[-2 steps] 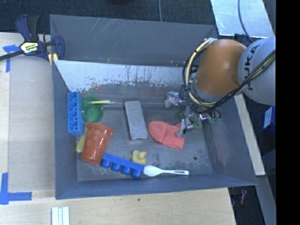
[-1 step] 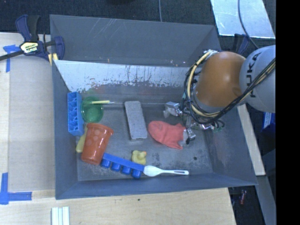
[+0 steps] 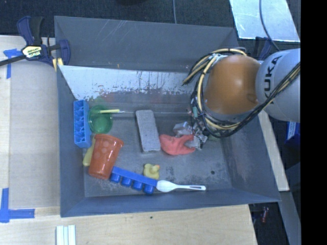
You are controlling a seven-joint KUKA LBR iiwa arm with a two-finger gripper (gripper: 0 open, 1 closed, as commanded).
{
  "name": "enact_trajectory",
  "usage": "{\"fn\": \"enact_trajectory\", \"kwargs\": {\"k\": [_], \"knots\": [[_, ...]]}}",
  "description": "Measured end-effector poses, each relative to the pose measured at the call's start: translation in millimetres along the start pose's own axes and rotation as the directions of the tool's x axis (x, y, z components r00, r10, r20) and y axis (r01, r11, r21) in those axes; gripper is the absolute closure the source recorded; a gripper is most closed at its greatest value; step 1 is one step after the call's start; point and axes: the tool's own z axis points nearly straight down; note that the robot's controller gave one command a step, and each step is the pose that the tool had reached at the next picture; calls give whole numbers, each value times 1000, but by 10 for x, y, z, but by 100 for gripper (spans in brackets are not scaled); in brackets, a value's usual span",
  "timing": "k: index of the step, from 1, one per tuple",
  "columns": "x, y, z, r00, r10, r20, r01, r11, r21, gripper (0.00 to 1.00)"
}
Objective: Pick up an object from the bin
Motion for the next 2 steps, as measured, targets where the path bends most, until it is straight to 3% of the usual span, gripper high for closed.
{"fn": "enact_trajectory", "kwargs": {"k": [1,2], "knots": [[-13,-3,10,1000,-4,-1,4,1000,-1,100],[-56,80,-546,1000,-26,-5,26,1000,-8,100]]}}
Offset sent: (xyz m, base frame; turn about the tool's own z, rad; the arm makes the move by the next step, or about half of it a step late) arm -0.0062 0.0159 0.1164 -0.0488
